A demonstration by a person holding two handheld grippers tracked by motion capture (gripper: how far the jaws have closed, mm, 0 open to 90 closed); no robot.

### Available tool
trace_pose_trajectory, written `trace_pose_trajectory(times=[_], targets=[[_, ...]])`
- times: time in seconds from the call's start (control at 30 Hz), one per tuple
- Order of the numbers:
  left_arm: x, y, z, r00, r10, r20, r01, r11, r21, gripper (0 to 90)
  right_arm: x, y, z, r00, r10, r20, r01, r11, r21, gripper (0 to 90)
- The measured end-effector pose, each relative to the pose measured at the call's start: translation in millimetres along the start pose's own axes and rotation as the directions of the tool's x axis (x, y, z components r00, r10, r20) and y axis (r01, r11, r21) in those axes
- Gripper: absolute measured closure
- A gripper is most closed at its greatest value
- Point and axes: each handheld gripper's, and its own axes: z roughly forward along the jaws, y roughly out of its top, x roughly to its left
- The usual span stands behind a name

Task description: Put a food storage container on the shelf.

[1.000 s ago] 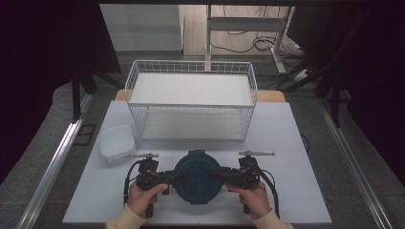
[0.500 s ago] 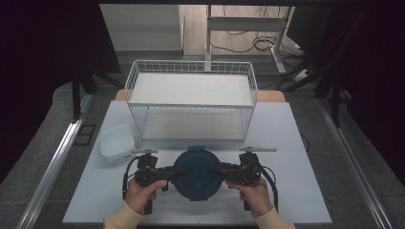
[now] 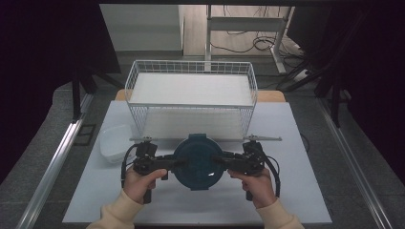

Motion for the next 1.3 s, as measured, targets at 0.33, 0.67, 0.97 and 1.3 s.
trace_pose_trajectory(times=[0.33,0.67,0.97,1.3], targets=[[-7.6,21.1,-11.5,0.9999,0.015,0.008,-0.015,0.9996,-0.025,36.6,12.0,24.8,-5.8,0.9994,-0.034,0.007,0.034,0.999,-0.015,39.2],[-16.1,42.5,-20.8,0.9993,0.038,0.007,-0.038,0.9986,-0.038,36.6,22.2,47.9,-12.5,0.9982,-0.059,0.009,0.059,0.997,-0.041,39.2],[-21.9,63.4,-28.8,0.9983,0.058,0.005,-0.057,0.9972,-0.049,36.6,28.2,67.8,-15.8,0.9971,-0.075,0.009,0.076,0.996,-0.049,39.2],[-28.0,89.6,-39.6,0.9972,0.074,0.009,-0.073,0.9952,-0.065,36.6,38.2,94.4,-20.2,0.9948,-0.101,0.012,0.102,0.993,-0.067,39.4]])
